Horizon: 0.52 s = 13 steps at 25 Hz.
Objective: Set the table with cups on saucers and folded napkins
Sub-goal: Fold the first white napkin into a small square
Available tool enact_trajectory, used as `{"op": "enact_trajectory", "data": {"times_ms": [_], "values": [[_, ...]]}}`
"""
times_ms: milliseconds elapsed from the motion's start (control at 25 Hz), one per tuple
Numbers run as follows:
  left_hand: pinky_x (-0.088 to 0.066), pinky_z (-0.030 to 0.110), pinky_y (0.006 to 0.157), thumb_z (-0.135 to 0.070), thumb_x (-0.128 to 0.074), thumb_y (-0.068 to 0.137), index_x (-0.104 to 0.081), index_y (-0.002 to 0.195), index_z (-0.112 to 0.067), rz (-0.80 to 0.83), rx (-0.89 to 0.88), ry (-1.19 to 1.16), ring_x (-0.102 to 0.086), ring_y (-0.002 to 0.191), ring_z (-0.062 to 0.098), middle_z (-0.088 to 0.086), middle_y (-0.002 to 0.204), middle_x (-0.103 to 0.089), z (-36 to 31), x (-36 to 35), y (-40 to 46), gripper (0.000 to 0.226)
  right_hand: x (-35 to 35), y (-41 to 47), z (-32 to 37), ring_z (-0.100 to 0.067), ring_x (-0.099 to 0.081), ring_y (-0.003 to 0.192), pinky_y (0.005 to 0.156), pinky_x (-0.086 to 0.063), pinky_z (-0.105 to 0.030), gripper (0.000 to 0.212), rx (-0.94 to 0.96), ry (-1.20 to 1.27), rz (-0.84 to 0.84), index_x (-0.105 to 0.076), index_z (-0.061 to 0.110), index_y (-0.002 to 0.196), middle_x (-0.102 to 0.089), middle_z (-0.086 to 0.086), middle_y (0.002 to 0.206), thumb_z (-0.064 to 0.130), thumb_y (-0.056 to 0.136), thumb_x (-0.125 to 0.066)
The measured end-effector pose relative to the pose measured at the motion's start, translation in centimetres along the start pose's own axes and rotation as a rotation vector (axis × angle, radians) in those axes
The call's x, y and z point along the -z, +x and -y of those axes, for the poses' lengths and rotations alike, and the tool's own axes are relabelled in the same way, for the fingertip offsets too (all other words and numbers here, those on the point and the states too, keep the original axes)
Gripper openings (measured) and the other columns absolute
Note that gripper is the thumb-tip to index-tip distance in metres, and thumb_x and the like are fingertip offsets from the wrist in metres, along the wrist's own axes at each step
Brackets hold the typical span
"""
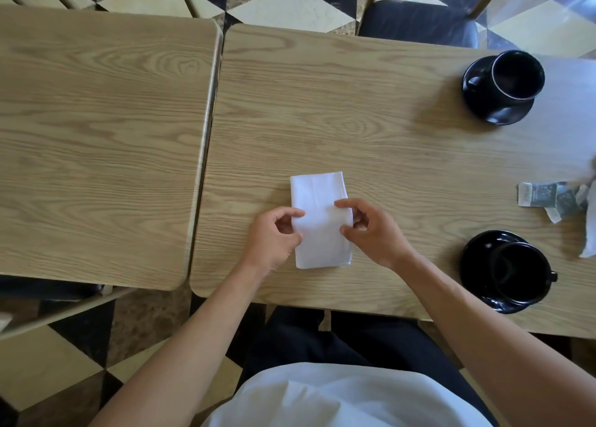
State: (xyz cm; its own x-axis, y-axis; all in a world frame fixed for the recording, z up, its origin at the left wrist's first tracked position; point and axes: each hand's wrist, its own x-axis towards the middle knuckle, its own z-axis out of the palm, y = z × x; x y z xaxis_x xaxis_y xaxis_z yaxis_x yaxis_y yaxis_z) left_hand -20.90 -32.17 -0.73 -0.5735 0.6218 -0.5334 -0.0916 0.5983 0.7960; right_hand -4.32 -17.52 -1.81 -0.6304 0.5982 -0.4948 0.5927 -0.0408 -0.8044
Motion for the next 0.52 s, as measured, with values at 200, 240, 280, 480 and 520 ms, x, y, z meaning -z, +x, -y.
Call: {"op": "enact_trajectory", "data": {"times_ms": [200, 240, 280, 480, 520], "values": [[-0.037, 0.016, 0.094, 0.0, -0.076, 0.079, -0.067, 0.128, -0.015, -0.164, -0.307, 0.415, -0.057, 0.104, 0.014, -0.003, 0.106, -0.065, -0.1, -1.0, -0.9, 0.052, 0.4, -0.6, 0.5, -0.004, -0.056, 0.086, 0.082, -0.042, -0.01, 0.06, 0.139, -0.285, -0.048, -0.056, 0.023, 0.139, -0.058, 0.014, 0.101, 0.014, 0.083, -0.076], [-0.035, 0.017, 0.093, 0.002, -0.076, 0.079, -0.065, 0.129, -0.009, -0.205, -0.402, 0.502, -0.056, 0.103, 0.021, 0.003, 0.102, -0.064, 0.1, -1.2, -1.1, 0.053, 0.4, -0.7, 0.5, -0.009, -0.056, 0.089, 0.087, -0.044, -0.017, 0.063, 0.17, -0.349, -0.043, -0.054, 0.021, 0.141, -0.057, 0.012, 0.104, 0.016, 0.082, -0.078], [-0.036, 0.022, 0.092, 0.006, -0.076, 0.077, -0.066, 0.127, -0.003, -0.243, -0.494, 0.586, -0.057, 0.099, 0.028, 0.008, 0.098, -0.064, 0.2, -1.4, -1.2, 0.052, 0.4, -0.9, 0.5, -0.013, -0.055, 0.093, 0.089, -0.045, -0.023, 0.065, 0.189, -0.406, -0.043, -0.053, 0.018, 0.142, -0.057, 0.009, 0.106, 0.018, 0.082, -0.078], [-0.048, 0.032, 0.076, 0.007, -0.079, 0.067, -0.073, 0.098, -0.001, -0.327, -0.663, 0.733, -0.056, 0.086, 0.032, 0.013, 0.089, -0.058, -0.4, -1.7, -2.1, 0.032, 0.6, -1.8, 1.1, -0.023, -0.058, 0.093, 0.079, -0.049, -0.034, 0.035, 0.318, -0.585, -0.148, -0.069, 0.016, 0.116, -0.058, 0.0, 0.101, 0.017, 0.082, -0.079], [-0.049, 0.031, 0.075, 0.001, -0.078, 0.069, -0.072, 0.094, -0.003, -0.311, -0.672, 0.702, -0.055, 0.088, 0.029, 0.012, 0.093, -0.057, -0.7, -1.4, -2.0, 0.026, 0.8, -1.8, 1.4, -0.022, -0.056, 0.092, 0.078, -0.049, -0.03, 0.027, 0.377, -0.559, -0.188, -0.071, 0.015, 0.106, -0.055, 0.0, 0.099, 0.016, 0.08, -0.079]]}}
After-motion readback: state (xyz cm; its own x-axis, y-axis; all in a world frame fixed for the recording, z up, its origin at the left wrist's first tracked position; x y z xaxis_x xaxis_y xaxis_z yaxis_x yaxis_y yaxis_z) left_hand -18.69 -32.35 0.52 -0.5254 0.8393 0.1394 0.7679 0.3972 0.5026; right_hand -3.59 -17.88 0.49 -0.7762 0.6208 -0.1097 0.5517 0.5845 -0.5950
